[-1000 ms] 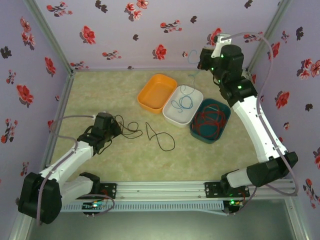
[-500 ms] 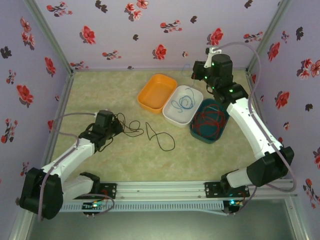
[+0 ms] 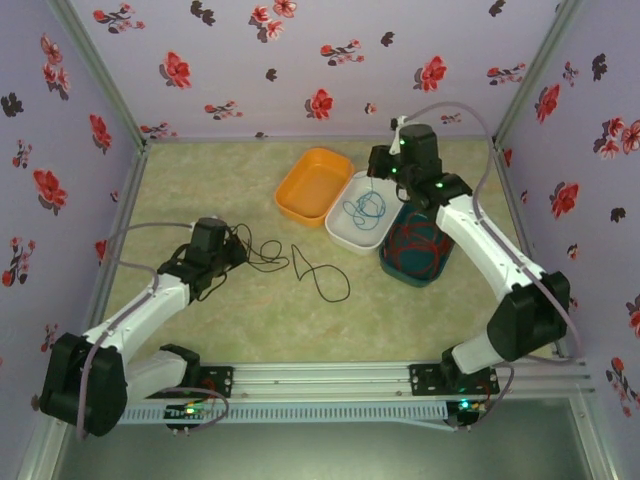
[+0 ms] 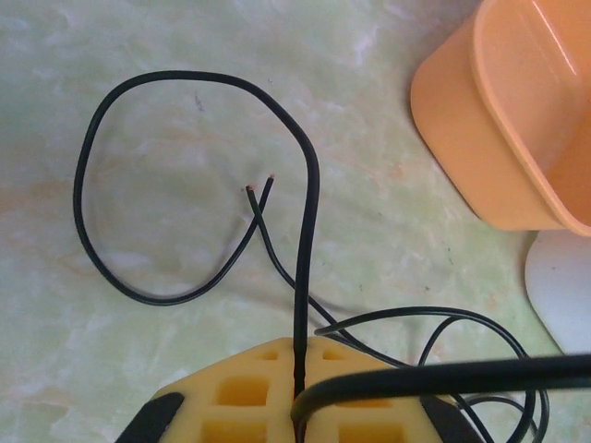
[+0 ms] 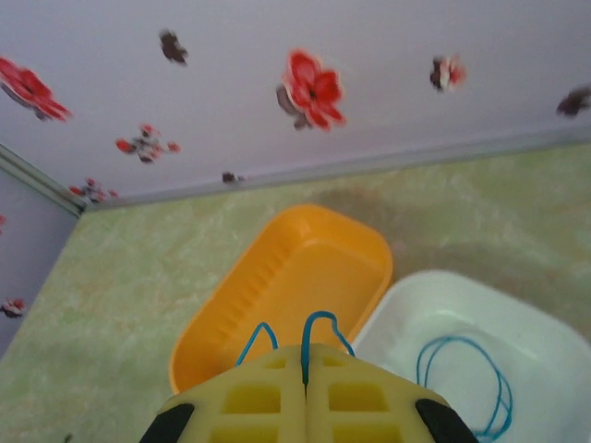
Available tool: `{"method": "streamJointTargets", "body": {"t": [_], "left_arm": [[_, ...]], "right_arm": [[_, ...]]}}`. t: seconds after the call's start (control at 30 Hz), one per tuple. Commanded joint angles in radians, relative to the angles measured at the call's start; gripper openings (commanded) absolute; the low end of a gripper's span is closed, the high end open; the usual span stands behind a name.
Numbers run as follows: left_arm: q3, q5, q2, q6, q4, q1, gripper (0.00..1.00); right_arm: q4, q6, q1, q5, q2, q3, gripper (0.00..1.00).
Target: Untangle the cables
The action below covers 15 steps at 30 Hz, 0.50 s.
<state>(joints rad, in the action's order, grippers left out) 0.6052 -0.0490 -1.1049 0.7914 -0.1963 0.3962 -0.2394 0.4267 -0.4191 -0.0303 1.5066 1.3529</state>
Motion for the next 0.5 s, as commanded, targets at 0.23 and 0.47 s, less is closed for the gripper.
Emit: {"method": "streamJointTargets", "body": {"t": [0.23,0.47], "left_arm": [[0.035,0.018,0.077,-0.042,-0.059,-0.003,0.00],[0.053,0.018,0.091,-0.056,-0.075,-0.003,0.00]], "right_arm": [[-0.174,0.121,-0.007,0.030,0.162,-0.040,0.00],[-0.274,0.070,-0.009,0.017,0.313,0.025,0.12]]}}
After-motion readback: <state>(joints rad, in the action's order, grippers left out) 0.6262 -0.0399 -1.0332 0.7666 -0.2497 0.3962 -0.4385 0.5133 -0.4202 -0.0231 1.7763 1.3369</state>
